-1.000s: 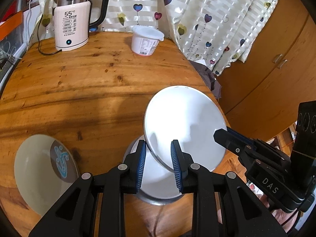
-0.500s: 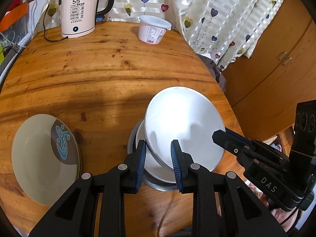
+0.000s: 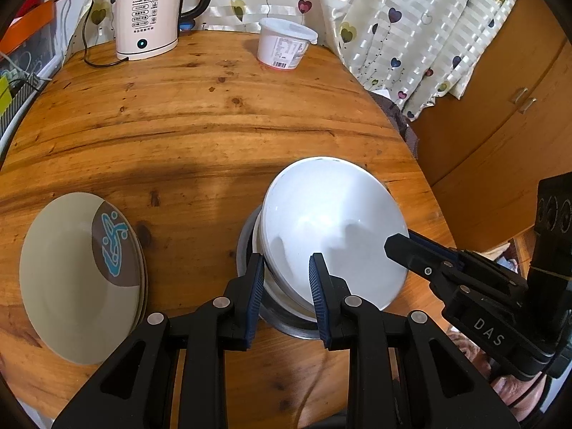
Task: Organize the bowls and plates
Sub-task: 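Lower the nested white and steel bowls with both grippers onto the white bowl stack, then grip the combined bowl stack rim with both grippers and lift it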
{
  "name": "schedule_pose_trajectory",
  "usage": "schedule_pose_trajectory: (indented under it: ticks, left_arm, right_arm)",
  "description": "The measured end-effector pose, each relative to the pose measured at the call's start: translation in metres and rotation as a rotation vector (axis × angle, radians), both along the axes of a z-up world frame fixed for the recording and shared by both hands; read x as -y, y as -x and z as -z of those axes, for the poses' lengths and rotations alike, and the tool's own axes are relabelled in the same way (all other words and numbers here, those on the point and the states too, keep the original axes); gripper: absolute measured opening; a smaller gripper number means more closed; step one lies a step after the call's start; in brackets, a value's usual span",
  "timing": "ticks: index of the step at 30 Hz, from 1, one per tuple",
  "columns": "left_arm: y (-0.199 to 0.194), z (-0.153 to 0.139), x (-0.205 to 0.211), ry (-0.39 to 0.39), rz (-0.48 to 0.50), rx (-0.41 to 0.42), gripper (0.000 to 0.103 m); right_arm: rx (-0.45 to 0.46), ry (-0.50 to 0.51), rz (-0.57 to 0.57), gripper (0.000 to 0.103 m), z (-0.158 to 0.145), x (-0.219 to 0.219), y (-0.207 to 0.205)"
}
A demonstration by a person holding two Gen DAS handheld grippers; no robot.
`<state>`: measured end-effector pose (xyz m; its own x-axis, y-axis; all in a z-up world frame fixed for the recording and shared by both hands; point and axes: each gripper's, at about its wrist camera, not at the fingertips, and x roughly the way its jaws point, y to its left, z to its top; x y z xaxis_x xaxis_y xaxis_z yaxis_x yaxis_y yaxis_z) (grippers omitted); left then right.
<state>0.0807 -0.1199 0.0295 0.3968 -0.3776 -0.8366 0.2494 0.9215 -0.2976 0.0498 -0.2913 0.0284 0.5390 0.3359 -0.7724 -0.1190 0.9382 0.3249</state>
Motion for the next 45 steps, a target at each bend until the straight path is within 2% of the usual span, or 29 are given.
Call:
schedule_pose_trajectory:
  ticks: [19, 32, 45]
  left_arm:
    - [-0.0012, 0.0062, 0.0027, -0.028, 0.001, 0.004, 0.027]
    - [-0.0012, 0.0031, -0.0015, 0.019, -0.010, 0.016, 0.027]
    - [0.0013, -0.0028, -0.0010, 0.019, -0.014, 0.024, 0.027]
  right_arm:
    - [-0.012, 0.024, -0.011, 0.017, 0.0086, -0.0034, -0.0024]
    - [0.004, 0.020, -0.011, 0.018, 0.0079, -0.0020, -0.0027]
    - [-0.009, 0.013, -0.009, 0.017, 0.0076, 0.0016, -0.0061]
